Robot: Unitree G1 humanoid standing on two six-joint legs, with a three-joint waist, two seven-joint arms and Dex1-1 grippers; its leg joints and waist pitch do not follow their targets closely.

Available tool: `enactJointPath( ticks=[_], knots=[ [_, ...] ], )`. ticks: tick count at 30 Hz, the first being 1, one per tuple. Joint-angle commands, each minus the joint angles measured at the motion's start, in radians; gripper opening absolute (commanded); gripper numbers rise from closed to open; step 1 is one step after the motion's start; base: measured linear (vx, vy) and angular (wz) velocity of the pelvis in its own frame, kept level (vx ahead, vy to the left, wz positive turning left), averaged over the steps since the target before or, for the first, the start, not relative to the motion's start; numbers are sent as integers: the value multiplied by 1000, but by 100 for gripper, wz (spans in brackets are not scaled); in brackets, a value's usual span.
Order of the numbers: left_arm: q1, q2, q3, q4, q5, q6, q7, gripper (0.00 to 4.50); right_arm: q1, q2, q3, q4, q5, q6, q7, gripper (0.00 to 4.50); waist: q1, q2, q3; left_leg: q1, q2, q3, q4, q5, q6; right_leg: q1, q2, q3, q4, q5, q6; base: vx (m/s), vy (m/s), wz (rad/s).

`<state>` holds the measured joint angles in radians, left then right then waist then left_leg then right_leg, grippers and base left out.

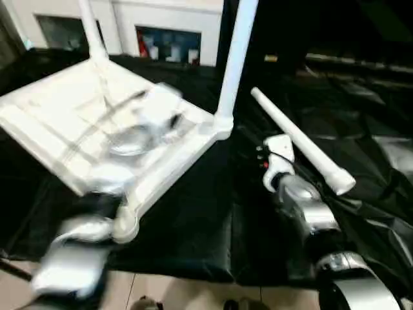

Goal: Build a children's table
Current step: Rotate leg to tighten

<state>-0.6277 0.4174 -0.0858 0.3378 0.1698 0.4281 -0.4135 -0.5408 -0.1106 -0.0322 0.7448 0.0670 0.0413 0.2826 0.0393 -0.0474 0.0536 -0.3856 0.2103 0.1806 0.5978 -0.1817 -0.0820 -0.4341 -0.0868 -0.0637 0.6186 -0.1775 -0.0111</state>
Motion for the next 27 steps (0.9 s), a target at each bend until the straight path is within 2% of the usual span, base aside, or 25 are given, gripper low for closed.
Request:
enactJointPath(
  ticks=[1, 2, 3, 4, 5, 6, 7, 8, 9, 11, 12, 13, 15, 19, 21, 27],
  knots=[
    [19, 82, -11, -92, 119, 85, -8, 179, 11, -17, -16, -25, -1, 20, -12, 391, -4, 9, -70, 20, 18, 5, -66, -116, 42, 69, -35, 39, -52, -48, -225, 0, 0, 0],
    [37, 139, -24, -118, 178, 135, -18, 189, 11, -20, -16, -21, -2, 21, -13, 391, -4, 12, -71, 21, 17, 4, -66, -115, 35, 70, -35, 39, -51, -57, -215, 0, 0, 0],
    [56, 192, -35, -143, 224, 186, -39, 201, 11, -22, -16, -19, -4, 22, -14, 391, -9, 7, -69, 20, 14, 4, -66, -119, 30, 69, -33, 39, -53, -74, -206, 0, 0, 0],
    [70, 232, -42, -165, 255, 235, -58, 212, 10, -24, -15, -17, -6, 23, -14, 391, -6, 11, -69, 22, 16, 2, -67, -122, 26, 68, -36, 39, -52, -82, -204, 0, 0, 0],
    [74, 239, -43, -173, 255, 246, -61, 218, 10, -24, -15, -17, -6, 23, -14, 391, -9, 13, -68, 20, 14, 3, -67, -115, 22, 67, -35, 40, -51, -81, -204, 0, 0, 0],
    [88, 267, -48, -201, 257, 290, -75, 218, 11, -25, -14, -19, -8, 25, -14, 391, -8, 11, -68, 23, 15, 4, -66, -115, 18, 66, -35, 41, -51, -79, -206, 0, 0, 0],
    [119, 320, -58, -256, 255, 354, -109, 218, 11, -28, -9, -22, -13, 26, -14, 391, -7, 13, -68, 23, 15, 4, -67, -110, 15, 65, -35, 41, -50, -70, -212, 0, 0, 0],
    [119, 320, -59, -256, 255, 355, -110, 218, 11, -28, -9, -22, -13, 26, -14, 391, -5, 15, -68, 26, 15, 5, -66, -111, 14, 62, -35, 42, -50, -68, -216, 0, 0, 0],
    [154, 375, -70, -322, 251, 424, -146, 218, 11, -31, -6, -30, -16, 31, -14, 391, -4, 14, -68, 24, 15, 5, -67, -114, 12, 62, -34, 41, -49, -64, -220, 0, 0, 0],
    [186, 415, -72, -372, 246, 476, -176, 218, 12, -34, -4, -35, -16, 36, -13, 391, -2, 15, -65, 26, 14, 6, -69, -140, 5, 59, -33, 41, -53, -88, -217, 0, 0, 0],
    [208, 443, -76, -396, 242, 498, -202, 218, 12, -36, -1, -37, -18, 36, -13, 391, -3, 14, -66, 22, 13, 4, -69, -145, -1, 63, -34, 41, -51, -98, -213, 0, 0, 0],
    [228, 463, -80, -424, 243, 523, -233, 218, 13, -39, 3, -39, -21, 36, -11, 391, -4, 14, -65, 21, 13, 3, -70, -147, -2, 62, -34, 41, -53, -105, -210, 0, 0, 0],
    [252, 484, -82, -453, 244, 548, -269, 218, 14, -42, 7, -42, -23, 37, -8, 391, -5, 14, -63, 24, 12, 4, -70, -172, -8, 58, -33, 42, -56, -133, -202, 0, 0, 0],
    [297, 525, -95, -491, 249, 611, -321, 218, 23, -46, 18, -52, -24, 41, 10, 391, -8, 11, -62, 17, 9, 1, -70, -195, -14, 59, -33, 43, -60, -174, -185, 0, 0, 0],
    [329, 560, -103, -505, 225, 643, -335, 218, 25, -47, 24, -57, -27, 43, 15, 391, -11, 12, -62, 16, 7, -1, -71, -202, -14, 58, -32, 43, -61, -181, -185, 0, 0, 0],
    [359, 580, -123, -550, 193, 682, -393, 218, 26, -50, 29, -62, -34, 46, 22, 391, -9, 17, -64, 18, 9, -3, -70, -194, -16, 58, -31, 43, -58, -161, -195, 0, 0, 0]
  ],
)
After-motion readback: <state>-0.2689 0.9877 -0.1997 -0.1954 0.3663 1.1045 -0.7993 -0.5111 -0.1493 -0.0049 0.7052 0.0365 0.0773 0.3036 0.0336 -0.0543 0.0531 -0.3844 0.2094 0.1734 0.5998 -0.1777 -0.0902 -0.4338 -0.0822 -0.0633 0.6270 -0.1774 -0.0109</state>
